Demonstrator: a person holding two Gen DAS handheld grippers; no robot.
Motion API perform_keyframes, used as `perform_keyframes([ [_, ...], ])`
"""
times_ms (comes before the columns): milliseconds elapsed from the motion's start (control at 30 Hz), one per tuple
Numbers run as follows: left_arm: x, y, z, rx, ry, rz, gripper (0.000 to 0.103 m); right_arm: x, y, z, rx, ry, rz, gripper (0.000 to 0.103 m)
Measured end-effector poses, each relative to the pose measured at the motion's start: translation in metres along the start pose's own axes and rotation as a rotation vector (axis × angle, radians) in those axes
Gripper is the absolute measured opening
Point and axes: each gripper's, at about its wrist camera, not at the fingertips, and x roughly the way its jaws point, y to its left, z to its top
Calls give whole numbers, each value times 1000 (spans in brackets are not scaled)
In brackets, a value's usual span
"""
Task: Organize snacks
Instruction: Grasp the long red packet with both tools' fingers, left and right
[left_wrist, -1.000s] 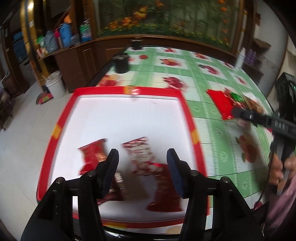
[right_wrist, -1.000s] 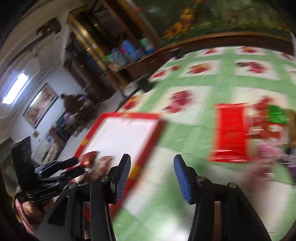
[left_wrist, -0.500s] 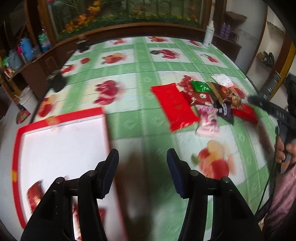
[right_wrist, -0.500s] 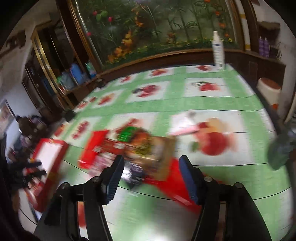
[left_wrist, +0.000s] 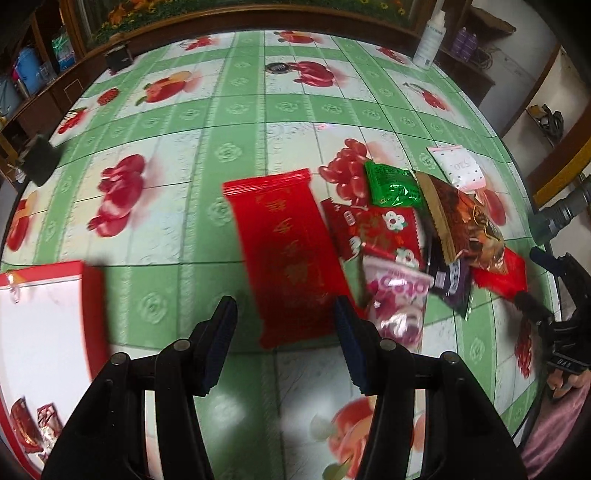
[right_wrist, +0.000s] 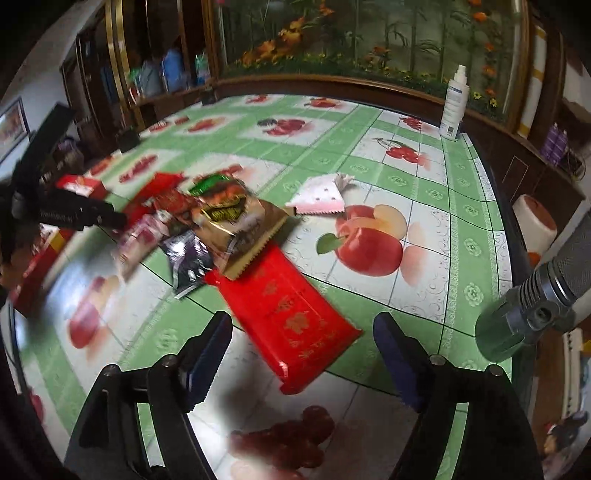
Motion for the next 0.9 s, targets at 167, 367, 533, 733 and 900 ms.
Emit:
perform_keyframes([
  [167,8,1,11,-33,0,-18,68,24,4,2,-57,70,12,84],
  [367,18,2,19,-52,-8,11,74,28,6,5,-52,33,30,81],
  [533,23,5,19,-37,-47,80,79,24,16,5,-64,24,54,71],
  [733,17,17,5,-8,-53,86,79,23,36,3,-110,20,71,64],
  [900,6,28,-13,32,-76,67,61,22,51,2,-128,20,84,61],
])
